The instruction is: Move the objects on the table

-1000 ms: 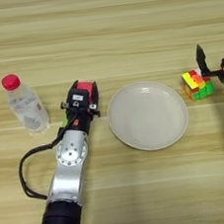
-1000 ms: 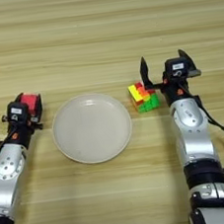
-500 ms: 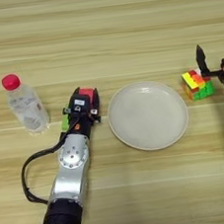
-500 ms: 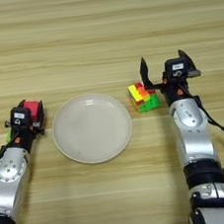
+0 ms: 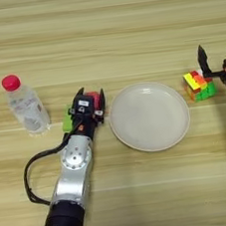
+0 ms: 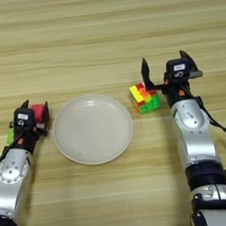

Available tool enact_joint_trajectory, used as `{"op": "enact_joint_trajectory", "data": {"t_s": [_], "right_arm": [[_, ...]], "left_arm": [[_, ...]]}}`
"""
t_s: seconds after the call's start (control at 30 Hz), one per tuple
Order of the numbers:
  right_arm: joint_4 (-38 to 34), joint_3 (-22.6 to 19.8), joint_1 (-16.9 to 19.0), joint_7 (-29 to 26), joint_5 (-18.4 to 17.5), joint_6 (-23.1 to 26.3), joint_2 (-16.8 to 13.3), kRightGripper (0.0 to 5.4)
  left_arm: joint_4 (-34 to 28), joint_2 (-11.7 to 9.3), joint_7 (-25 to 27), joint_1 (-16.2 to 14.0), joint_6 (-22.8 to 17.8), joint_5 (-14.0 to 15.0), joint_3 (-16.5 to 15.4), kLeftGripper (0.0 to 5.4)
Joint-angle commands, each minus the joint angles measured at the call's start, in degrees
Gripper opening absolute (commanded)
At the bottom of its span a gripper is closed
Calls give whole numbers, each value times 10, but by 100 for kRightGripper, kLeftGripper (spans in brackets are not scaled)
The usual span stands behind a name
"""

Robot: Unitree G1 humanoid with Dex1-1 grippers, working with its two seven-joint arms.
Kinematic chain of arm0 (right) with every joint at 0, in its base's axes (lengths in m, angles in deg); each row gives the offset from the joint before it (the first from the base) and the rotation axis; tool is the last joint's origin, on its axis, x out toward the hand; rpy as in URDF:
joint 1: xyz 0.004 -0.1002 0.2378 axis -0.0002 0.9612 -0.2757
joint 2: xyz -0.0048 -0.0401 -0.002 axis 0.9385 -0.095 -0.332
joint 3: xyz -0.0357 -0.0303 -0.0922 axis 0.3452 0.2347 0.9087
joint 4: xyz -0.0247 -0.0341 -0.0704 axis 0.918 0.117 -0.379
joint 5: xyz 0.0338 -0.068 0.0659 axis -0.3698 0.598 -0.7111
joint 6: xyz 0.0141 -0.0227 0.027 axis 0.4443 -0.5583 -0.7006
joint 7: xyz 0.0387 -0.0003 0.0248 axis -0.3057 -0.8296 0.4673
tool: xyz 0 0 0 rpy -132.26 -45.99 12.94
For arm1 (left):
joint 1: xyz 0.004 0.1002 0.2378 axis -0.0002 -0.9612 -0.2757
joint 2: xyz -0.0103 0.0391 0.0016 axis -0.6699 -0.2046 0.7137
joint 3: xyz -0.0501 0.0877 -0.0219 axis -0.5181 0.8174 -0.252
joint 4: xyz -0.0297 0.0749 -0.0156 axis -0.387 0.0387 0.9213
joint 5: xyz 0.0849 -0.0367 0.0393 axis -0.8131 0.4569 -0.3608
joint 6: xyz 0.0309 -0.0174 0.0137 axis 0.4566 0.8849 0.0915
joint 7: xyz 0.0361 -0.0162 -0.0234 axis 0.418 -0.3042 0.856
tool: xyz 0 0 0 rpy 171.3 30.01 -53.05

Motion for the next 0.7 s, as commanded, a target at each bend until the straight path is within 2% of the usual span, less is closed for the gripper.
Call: {"op": "enact_joint_trajectory", "data": {"t_s": [0.03,0.53,0.7], "right_arm": [[1,-1,-1,-2,-3,7,1,540],[3,1,-3,-3,-3,7,3,540],[3,1,-3,-3,-3,7,2,540]], "left_arm": [[2,1,1,5,1,1,5,349],[-12,-2,-11,5,3,-2,2,483],[-47,-3,-21,-2,13,-7,1,528]]}}
